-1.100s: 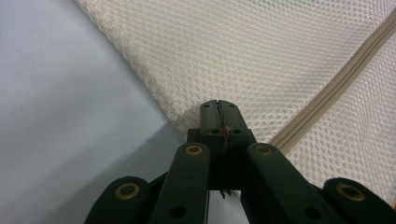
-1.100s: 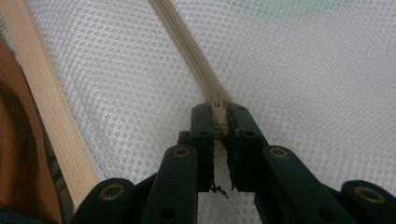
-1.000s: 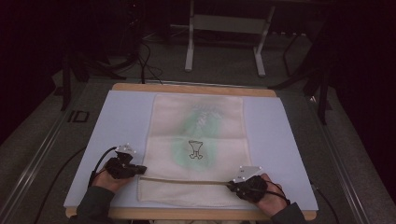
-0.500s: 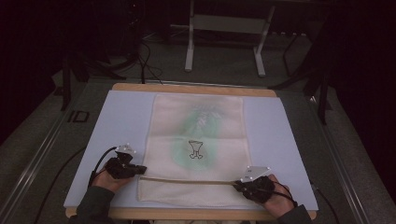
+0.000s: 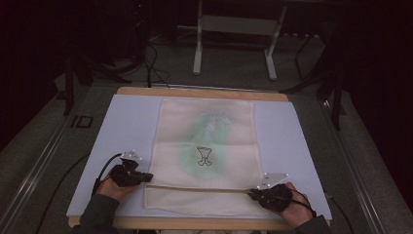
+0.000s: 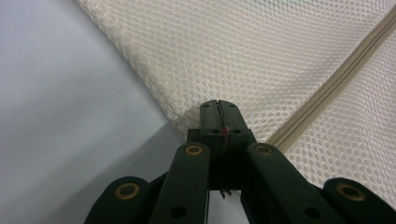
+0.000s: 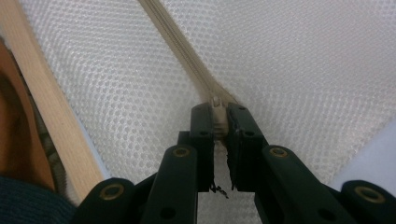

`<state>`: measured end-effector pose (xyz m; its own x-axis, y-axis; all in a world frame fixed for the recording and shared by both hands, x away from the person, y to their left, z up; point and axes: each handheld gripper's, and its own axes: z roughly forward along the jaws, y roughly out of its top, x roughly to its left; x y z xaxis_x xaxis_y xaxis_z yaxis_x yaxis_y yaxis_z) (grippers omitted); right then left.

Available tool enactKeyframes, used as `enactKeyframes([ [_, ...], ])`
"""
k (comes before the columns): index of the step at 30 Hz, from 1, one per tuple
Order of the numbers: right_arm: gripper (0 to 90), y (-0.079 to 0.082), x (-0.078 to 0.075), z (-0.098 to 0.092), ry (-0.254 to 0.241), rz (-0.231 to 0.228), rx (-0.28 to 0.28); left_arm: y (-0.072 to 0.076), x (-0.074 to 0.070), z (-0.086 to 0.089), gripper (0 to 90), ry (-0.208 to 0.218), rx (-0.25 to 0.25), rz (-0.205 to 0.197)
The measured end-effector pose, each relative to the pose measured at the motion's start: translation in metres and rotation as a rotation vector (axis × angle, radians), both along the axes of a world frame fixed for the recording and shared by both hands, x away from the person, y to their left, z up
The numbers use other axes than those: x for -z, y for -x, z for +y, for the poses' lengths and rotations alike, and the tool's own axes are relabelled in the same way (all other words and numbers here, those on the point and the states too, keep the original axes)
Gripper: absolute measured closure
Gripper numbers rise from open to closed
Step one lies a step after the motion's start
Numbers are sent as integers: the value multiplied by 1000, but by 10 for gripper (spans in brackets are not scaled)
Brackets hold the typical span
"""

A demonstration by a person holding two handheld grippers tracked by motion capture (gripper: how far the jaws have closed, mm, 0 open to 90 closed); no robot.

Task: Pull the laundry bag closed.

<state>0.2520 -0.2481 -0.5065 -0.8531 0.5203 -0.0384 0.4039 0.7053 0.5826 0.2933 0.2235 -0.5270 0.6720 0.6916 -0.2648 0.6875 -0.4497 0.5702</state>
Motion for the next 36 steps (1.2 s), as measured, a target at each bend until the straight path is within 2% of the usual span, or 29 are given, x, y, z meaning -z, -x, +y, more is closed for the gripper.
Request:
enactKeyframes([
  [8,823,1,-4,-5,10,-4,-9,0,0,0,900,0,-1,1],
  [10,823,0,-4,-9,61,-14,2,0,0,0,900,1,-1,3],
  [13,823,-1,-4,-21,37,2,30,0,0,0,900,2,-2,4],
  [17,824,-3,-6,-30,45,9,36,0,0,0,900,2,-2,4],
  [19,823,-4,-6,-34,24,18,35,0,0,0,900,4,-4,5],
  [27,817,-5,-4,-34,17,33,37,0,0,1,899,5,-1,4],
  [30,753,-5,-4,-35,11,23,35,-2,3,5,898,46,-7,18],
  [32,711,-5,-5,-38,-12,22,41,-2,4,6,897,66,-13,24],
  [36,627,-7,-7,-40,-51,-2,70,-1,3,5,891,57,1,9],
])
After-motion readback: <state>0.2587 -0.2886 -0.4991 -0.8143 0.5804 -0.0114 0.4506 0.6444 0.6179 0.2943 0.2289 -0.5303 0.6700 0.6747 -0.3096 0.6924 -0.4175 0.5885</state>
